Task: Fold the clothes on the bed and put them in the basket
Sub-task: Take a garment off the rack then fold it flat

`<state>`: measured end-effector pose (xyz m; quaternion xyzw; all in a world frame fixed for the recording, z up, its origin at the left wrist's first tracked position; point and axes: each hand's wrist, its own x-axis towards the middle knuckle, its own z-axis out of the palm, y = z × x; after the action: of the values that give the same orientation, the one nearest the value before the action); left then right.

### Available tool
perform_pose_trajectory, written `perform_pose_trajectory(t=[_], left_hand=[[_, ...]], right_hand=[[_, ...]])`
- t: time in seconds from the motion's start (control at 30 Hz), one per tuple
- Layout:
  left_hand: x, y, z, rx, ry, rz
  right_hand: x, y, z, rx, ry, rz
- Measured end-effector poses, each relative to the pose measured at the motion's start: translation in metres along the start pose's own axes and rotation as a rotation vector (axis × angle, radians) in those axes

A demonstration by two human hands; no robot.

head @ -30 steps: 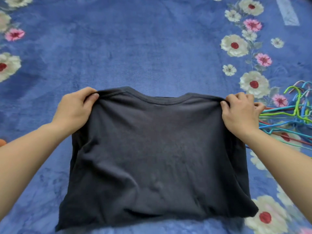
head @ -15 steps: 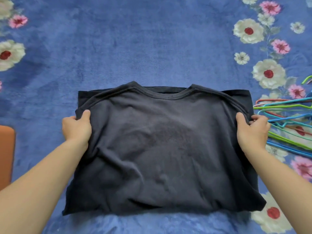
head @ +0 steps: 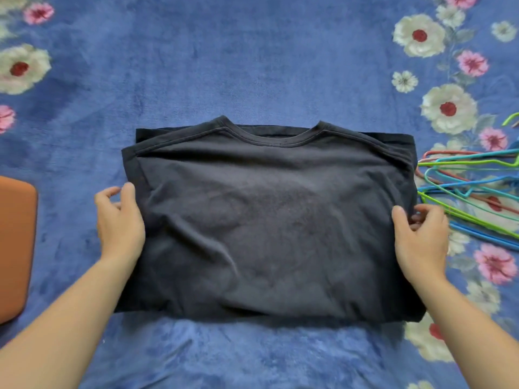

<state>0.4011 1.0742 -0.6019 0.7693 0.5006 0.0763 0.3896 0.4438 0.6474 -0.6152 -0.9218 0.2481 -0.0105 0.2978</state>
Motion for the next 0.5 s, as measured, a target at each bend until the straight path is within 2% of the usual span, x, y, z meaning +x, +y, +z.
perform_pose_trajectory(t=[0.13, 0.23, 0.33, 0.4, 0.5], left_hand=[[-0.063, -0.055, -0.032, -0.024, 0.017, -0.100], [-0.095, -0.079, -0.048, 0.018, -0.112, -0.078], [-0.097, -0.088, -0.057, 0.030, -0.232, -0.123], [-0.093, -0.088, -0.064, -0.024, -0.238, -0.165], [-0.086, -0.093, -0.078, -0.096, -0.161, -0.182]], right_hand=[[-0.060, 0.043, -0.020, 0.001, -0.118, 0.160], [-0.073, 0.068, -0.033, 0.053, -0.287, 0.335], [-0.075, 0.054, -0.051, 0.192, -0.446, 0.381], [-0.073, 0.045, -0.061, 0.283, -0.531, 0.457], [-0.070, 0.042, -0.081, 0.355, -0.625, 0.513]])
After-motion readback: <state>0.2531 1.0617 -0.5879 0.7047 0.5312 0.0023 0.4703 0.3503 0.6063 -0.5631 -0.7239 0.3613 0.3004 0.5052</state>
